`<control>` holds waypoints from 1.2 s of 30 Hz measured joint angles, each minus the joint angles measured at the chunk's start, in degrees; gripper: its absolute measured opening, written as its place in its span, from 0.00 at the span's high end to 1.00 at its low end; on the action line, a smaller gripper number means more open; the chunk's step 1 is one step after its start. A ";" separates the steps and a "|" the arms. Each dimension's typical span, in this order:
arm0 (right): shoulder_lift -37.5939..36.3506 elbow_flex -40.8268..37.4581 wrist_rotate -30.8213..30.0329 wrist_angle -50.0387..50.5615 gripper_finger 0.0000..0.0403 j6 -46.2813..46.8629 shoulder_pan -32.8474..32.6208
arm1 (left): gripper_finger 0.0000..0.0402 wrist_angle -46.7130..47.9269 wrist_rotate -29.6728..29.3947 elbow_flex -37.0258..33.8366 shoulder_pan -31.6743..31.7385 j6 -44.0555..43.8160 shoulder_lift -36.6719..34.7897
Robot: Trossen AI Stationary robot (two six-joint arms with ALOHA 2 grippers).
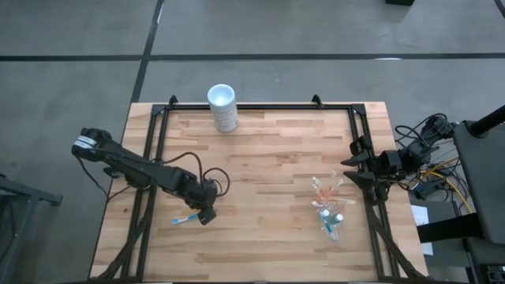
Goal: Pick & Place toothbrushing station
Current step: Put the blue toothbrush into the bottom section of the transparent organizer
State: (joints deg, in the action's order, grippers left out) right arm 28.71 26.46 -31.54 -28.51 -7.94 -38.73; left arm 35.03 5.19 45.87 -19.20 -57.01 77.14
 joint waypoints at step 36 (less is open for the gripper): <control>-0.02 0.00 0.00 -0.02 0.69 0.00 -0.01 | 0.41 -17.86 -1.10 -12.88 0.07 9.99 0.02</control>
State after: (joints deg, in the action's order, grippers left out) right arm 28.69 26.46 -31.54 -28.53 -7.94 -38.74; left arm 17.17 4.09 32.99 -19.14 -47.03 77.17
